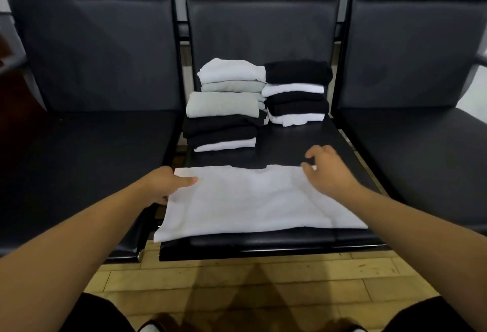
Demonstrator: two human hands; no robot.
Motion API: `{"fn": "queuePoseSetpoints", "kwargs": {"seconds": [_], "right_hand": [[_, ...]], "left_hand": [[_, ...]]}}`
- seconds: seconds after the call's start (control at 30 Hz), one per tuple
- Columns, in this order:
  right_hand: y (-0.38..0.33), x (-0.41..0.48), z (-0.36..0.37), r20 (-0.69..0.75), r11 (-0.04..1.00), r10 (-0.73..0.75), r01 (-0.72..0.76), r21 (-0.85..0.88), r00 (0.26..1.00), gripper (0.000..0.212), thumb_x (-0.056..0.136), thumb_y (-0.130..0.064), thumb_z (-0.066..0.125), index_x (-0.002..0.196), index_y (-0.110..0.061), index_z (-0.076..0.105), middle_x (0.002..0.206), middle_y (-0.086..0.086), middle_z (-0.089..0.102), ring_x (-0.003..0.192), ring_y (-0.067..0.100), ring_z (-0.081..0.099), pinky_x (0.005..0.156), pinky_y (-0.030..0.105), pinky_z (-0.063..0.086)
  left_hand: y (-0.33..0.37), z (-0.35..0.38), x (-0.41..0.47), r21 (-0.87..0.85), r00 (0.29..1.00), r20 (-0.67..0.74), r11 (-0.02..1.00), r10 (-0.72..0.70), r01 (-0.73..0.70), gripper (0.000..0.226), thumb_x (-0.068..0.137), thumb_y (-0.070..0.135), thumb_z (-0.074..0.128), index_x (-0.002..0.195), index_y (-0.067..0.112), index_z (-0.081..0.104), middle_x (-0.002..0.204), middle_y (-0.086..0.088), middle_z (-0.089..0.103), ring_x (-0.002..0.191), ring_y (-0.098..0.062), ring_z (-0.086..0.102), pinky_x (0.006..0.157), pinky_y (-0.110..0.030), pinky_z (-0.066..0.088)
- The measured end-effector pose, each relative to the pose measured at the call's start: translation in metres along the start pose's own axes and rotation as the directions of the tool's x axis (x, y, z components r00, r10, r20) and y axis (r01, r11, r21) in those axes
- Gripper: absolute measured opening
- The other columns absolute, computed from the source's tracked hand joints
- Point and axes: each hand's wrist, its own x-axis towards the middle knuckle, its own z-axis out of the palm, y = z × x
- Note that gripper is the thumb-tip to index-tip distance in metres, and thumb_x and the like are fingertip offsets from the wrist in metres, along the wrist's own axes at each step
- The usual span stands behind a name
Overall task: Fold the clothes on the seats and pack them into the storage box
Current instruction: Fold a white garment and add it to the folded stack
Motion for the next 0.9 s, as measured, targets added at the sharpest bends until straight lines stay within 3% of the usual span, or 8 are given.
{"fn": "queuePoseSetpoints", "kwargs": {"seconds": [0.07, 0.13, 0.2, 0.27, 0.43, 0.63, 0.8, 0.9], "right_hand": [[-0.024, -0.021, 0.015, 0.081, 0.993, -0.119, 0.118, 0.025, 0.99, 0.035, 0.1, -0.026, 0.056, 0.13, -0.007, 0.054, 0.133, 0.011, 0.047, 0.116, 0.03, 0.054, 0.1, 0.033, 0.04], [-0.038, -0.038, 0.031, 0.164, 0.976, -0.216, 0.215, 0.024, 0.963, 0.043, 0.102, -0.033, 0.052, 0.137, -0.007, 0.05, 0.141, 0.01, 0.046, 0.127, 0.028, 0.049, 0.109, 0.033, 0.035], [-0.042, -0.05, 0.047, 0.234, 0.959, -0.261, 0.28, -0.052, 0.937, 0.049, 0.104, -0.039, 0.047, 0.141, -0.007, 0.047, 0.148, 0.013, 0.043, 0.139, 0.029, 0.039, 0.115, 0.034, 0.029], [-0.04, -0.056, 0.058, 0.272, 0.925, -0.286, 0.339, -0.173, 0.919, 0.053, 0.106, -0.043, 0.037, 0.148, -0.011, 0.04, 0.159, 0.013, 0.031, 0.149, 0.028, 0.025, 0.12, 0.036, 0.018], [-0.035, -0.053, 0.064, 0.284, 0.91, -0.306, 0.366, -0.192, 0.909, 0.058, 0.107, -0.047, 0.029, 0.157, -0.018, 0.025, 0.168, 0.003, 0.01, 0.155, 0.019, 0.004, 0.124, 0.034, 0.001], [-0.033, -0.053, 0.067, 0.321, 0.887, -0.355, 0.425, -0.18, 0.878, 0.055, 0.108, -0.046, 0.024, 0.159, -0.025, 0.022, 0.169, -0.005, 0.007, 0.155, 0.011, 0.0, 0.124, 0.035, -0.004], [-0.046, -0.048, 0.071, 0.357, 0.903, -0.339, 0.407, -0.136, 0.871, 0.054, 0.108, -0.044, 0.024, 0.159, -0.025, 0.022, 0.169, -0.004, 0.005, 0.155, 0.011, -0.001, 0.125, 0.036, -0.004], [-0.062, -0.045, 0.065, 0.369, 0.954, -0.295, 0.296, 0.055, 0.881, 0.049, 0.109, -0.04, 0.028, 0.156, -0.024, 0.033, 0.168, -0.005, 0.015, 0.154, 0.01, 0.006, 0.124, 0.032, -0.002]], "left_hand": [[0.003, 0.007, -0.005, -0.04, 1.0, -0.017, 0.999, -0.017, 0.016, 0.074, 0.086, 0.042, 0.074, 0.14, 0.002, 0.043, 0.138, -0.01, 0.05, 0.118, -0.028, 0.052, 0.083, -0.038, 0.046], [0.004, 0.012, -0.005, -0.04, 0.999, -0.038, 0.999, -0.032, 0.031, 0.07, 0.086, 0.039, 0.075, 0.137, 0.002, 0.045, 0.135, -0.011, 0.051, 0.113, -0.027, 0.051, 0.084, -0.037, 0.045], [0.001, 0.016, -0.005, 0.002, 0.999, -0.037, 0.999, -0.035, 0.035, 0.065, 0.085, 0.039, 0.075, 0.133, 0.004, 0.049, 0.129, -0.01, 0.053, 0.105, -0.024, 0.05, 0.085, -0.036, 0.045], [-0.001, 0.018, -0.007, 0.081, 0.999, -0.034, 0.996, -0.037, 0.04, 0.068, 0.085, 0.043, 0.074, 0.135, 0.004, 0.048, 0.13, -0.01, 0.053, 0.109, -0.025, 0.052, 0.086, -0.035, 0.044], [0.003, 0.014, -0.013, 0.217, 0.996, -0.081, 0.976, 0.03, -0.012, 0.069, 0.091, 0.039, 0.069, 0.141, -0.001, 0.043, 0.142, -0.016, 0.049, 0.124, -0.032, 0.052, 0.095, -0.036, 0.045], [0.011, 0.006, -0.025, 0.332, 0.979, -0.136, 0.938, 0.151, -0.098, 0.061, 0.106, 0.032, 0.041, 0.156, 0.006, 0.018, 0.163, -0.012, 0.021, 0.147, -0.029, 0.027, 0.112, -0.034, 0.03], [0.033, -0.003, -0.04, 0.315, 0.972, -0.144, 0.94, 0.186, -0.134, 0.06, 0.105, 0.036, 0.042, 0.155, 0.007, 0.024, 0.159, -0.012, 0.029, 0.14, -0.03, 0.036, 0.101, -0.036, 0.037], [0.056, 0.0, -0.051, 0.158, 0.968, -0.124, 0.967, 0.22, -0.2, 0.054, 0.102, 0.034, 0.048, 0.15, 0.01, 0.037, 0.143, -0.011, 0.048, 0.12, -0.026, 0.052, 0.084, -0.032, 0.041]]}}
